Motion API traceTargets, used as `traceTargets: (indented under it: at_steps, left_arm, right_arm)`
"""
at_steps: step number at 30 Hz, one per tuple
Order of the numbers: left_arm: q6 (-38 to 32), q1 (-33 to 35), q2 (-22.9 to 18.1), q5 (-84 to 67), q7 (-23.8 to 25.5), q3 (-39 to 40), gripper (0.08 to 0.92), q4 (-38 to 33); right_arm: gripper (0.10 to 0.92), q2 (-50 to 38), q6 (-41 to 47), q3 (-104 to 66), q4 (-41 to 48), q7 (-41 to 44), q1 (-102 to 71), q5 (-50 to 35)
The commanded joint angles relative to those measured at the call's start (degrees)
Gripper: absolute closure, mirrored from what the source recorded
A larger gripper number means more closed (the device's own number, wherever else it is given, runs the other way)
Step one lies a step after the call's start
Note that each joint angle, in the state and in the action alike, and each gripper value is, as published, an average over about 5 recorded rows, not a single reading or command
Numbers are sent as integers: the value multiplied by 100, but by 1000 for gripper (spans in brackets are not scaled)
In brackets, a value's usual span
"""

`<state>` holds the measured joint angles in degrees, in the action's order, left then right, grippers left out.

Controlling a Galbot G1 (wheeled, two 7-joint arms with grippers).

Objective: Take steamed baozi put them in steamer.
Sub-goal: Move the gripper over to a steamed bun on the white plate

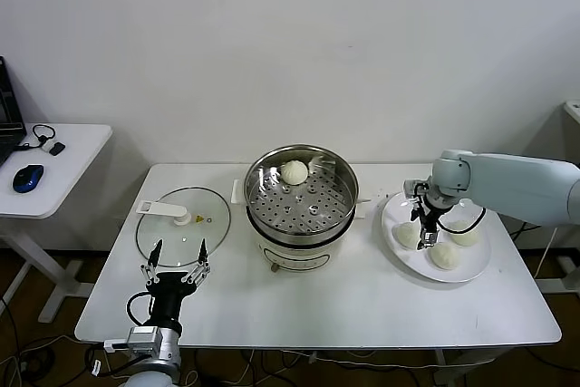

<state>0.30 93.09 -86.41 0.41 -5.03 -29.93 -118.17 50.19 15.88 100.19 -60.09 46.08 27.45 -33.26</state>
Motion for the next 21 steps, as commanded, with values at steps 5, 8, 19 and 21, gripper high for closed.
traceTargets:
  at_steps: [5,8,19,21]
  left_arm:
    - [-12,-4,16,14,0,8,177,-4]
    - [-8,-7,17,18,4,8,177,-14]
    - [2,-8,15,18,12,8,177,-49]
    - [5,-12,15,17,13,6,177,-56]
  right_arm:
    - [203,30,-67,-434,318,19,-376,138]
    - [203,50,-58,-446,320,42,-363,135]
    - [344,40,-15,-380,207,101,-307,177]
    - [361,28,-10,-342,173,113,-273,186]
